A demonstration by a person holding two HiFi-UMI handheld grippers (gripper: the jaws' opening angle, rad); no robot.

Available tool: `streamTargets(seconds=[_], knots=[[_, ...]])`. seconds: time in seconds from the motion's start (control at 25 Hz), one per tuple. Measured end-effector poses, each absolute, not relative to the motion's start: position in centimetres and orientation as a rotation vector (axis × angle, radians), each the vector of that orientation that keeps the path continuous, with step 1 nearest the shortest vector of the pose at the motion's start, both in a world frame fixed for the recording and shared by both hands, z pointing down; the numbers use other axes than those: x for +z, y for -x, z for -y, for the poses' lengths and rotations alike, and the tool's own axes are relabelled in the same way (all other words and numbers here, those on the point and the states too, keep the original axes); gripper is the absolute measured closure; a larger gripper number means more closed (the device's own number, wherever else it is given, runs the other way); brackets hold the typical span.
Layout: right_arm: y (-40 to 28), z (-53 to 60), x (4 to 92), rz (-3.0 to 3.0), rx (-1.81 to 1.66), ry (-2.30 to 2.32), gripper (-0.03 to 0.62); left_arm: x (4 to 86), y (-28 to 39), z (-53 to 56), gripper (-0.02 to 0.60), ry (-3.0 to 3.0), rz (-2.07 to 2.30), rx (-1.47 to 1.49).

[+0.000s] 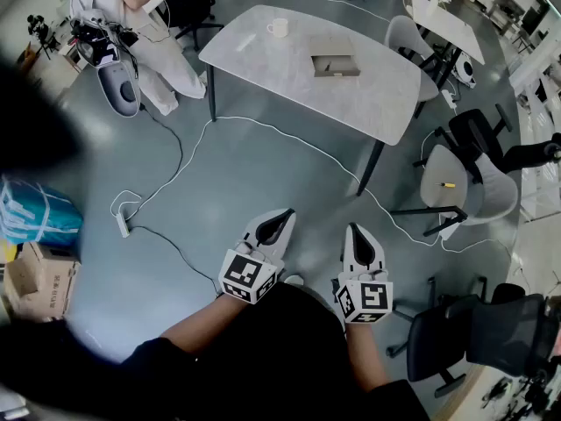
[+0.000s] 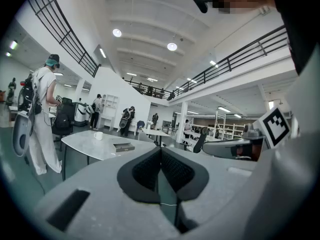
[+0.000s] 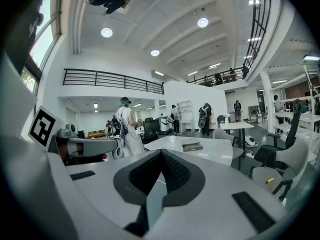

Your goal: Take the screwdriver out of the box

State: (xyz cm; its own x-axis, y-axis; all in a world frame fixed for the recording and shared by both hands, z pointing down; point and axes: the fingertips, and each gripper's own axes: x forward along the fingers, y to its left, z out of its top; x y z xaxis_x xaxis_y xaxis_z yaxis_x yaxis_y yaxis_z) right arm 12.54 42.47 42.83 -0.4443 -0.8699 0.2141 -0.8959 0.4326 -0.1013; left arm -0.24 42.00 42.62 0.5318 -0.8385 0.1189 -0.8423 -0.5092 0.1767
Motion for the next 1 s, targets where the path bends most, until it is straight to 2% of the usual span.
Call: streamTargets(seconds=[0.28, 0.52, 1.0], knots=[[-13.5, -40.6, 43.0, 2.543, 0.359, -1.595, 0.583, 43.3, -0.5, -40.0, 0.565, -2.537, 1.417, 0.046], [-14.8, -35.6, 45.0, 2.469, 0.444, -1.643, 0.583, 44.9, -0.9, -33.8, 0.565, -2.534, 1.355, 0.064], [-11.8, -16.2, 44.3, 2.353, 0.402, -1.654, 0.583, 47.2, 1.0, -15.5, 0.565, -2.535, 1.174, 0.086]])
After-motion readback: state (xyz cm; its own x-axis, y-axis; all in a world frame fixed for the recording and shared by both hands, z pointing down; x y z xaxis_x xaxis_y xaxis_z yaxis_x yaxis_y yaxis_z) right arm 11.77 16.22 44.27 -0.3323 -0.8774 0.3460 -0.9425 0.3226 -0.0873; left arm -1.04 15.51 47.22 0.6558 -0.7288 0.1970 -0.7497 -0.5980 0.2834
